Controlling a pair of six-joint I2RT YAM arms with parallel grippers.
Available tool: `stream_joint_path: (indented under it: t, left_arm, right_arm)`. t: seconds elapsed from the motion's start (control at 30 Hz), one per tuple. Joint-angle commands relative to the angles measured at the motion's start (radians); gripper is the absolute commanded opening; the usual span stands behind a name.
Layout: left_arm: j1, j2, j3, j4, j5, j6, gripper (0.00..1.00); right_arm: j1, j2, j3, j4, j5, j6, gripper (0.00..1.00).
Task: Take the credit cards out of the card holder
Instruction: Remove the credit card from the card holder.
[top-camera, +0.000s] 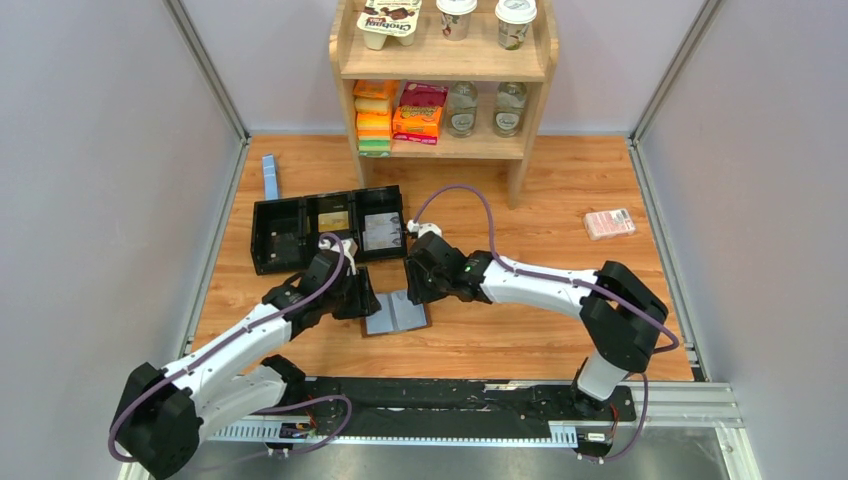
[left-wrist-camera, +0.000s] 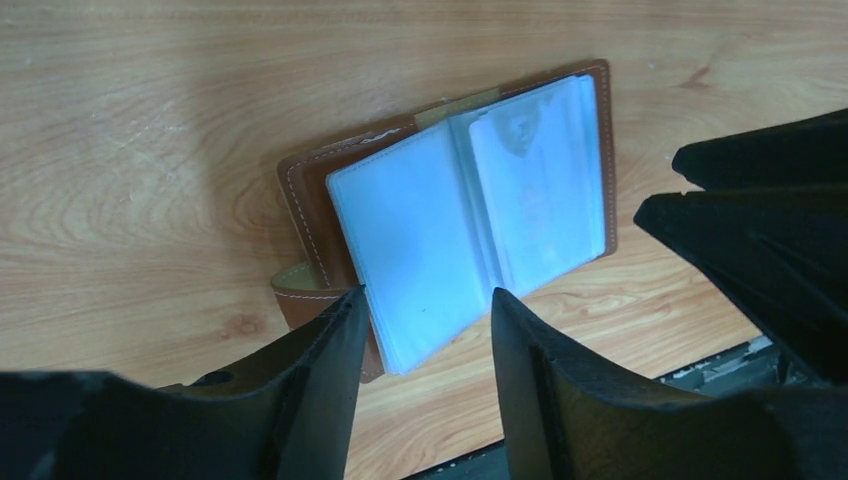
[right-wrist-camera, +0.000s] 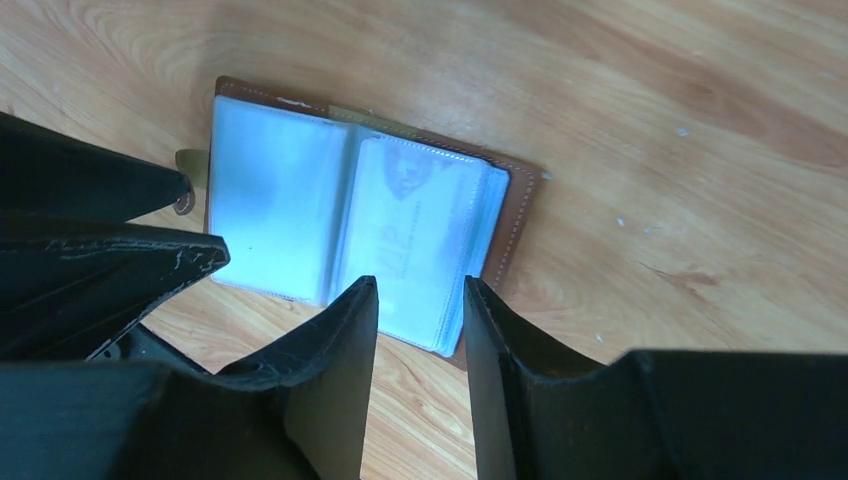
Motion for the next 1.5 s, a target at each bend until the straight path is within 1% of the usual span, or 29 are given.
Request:
stream_joint_path:
  t: [0.0, 0.27, 0.33, 0.47, 0.67, 0.83, 1.2, 1.37, 1.4, 1.47]
  left_arm:
    - [-0.004, 0.048, -0.011, 0.053, -0.012, -0.038, 0.55]
    - [-0.004, 0.146, -0.030, 0.070, -0.007, -0.053, 0.45]
    - [-0.004, 0.160, -0.037, 0.078, 0.004, -0.058, 0.36]
    - [-0.004, 0.165, -0.053, 0.081, 0.010, -0.068, 0.32]
    - [-0.004, 0.163, -0.068, 0.090, 0.019, -0.081, 0.30]
    - [-0.004, 0.163, -0.071, 0.090, 0.020, -0.082, 0.30]
    - [-0.004, 0.174, -0.071, 0.099, 0.030, -0.084, 0.29]
    - [-0.004, 0.189, -0.071, 0.107, 0.039, -0.087, 0.29]
    - [-0.004, 0.189, -0.071, 0.107, 0.040, -0.088, 0.29]
    - [-0.004, 0.191, -0.071, 0.111, 0.042, -0.088, 0.29]
  right_arm:
    - [0.026, 0.047, 0.016, 0.052, 0.011, 0.013, 0.39]
    - [0.032, 0.099, 0.025, 0.052, 0.019, 0.010, 0.39]
    - [0.032, 0.107, 0.025, 0.058, 0.012, 0.008, 0.39]
    - [0.037, 0.117, 0.028, 0.061, -0.004, 0.007, 0.39]
    - [0.043, 0.124, 0.043, 0.066, -0.018, -0.006, 0.39]
    - [0.049, 0.124, 0.050, 0.061, 0.006, -0.010, 0.40]
    - [0.049, 0.160, 0.062, 0.061, -0.018, -0.016, 0.40]
    - [0.049, 0.141, 0.062, 0.075, -0.052, -0.018, 0.39]
    - [0.049, 0.133, 0.063, 0.081, -0.093, -0.021, 0.39]
    - [0.051, 0.118, 0.063, 0.096, -0.127, -0.021, 0.39]
